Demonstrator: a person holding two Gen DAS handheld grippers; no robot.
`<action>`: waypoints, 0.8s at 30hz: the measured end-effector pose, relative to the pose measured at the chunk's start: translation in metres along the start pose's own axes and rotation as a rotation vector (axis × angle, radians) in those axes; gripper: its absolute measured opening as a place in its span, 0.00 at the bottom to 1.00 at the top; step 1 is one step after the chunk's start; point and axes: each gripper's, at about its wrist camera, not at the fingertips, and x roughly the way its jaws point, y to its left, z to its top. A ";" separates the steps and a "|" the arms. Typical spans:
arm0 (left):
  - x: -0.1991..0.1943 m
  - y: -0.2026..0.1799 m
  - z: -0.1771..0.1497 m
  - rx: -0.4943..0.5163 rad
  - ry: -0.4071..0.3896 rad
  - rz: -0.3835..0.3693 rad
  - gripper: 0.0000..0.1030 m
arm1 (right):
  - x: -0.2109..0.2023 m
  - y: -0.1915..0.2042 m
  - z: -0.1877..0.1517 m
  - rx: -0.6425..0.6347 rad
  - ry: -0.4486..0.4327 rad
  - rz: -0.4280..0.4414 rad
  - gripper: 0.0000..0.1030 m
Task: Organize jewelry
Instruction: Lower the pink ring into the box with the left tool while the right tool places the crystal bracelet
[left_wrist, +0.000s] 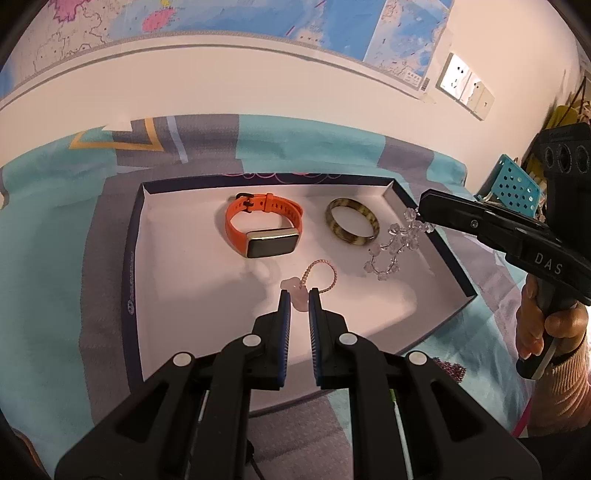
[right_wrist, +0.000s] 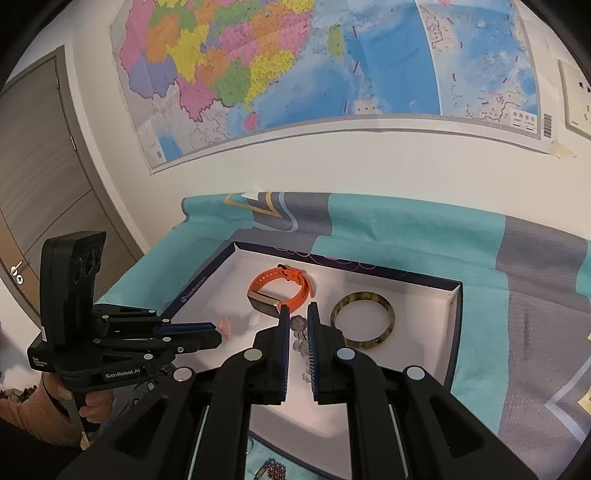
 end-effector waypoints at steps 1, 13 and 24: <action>0.002 0.001 0.000 -0.003 0.004 -0.001 0.10 | 0.002 -0.001 0.000 0.002 0.004 0.001 0.08; 0.018 0.004 0.003 -0.022 0.043 0.016 0.10 | 0.018 -0.005 -0.004 -0.012 0.030 -0.013 0.08; 0.031 0.008 0.007 -0.048 0.073 0.030 0.10 | 0.033 -0.012 -0.012 -0.013 0.075 -0.026 0.08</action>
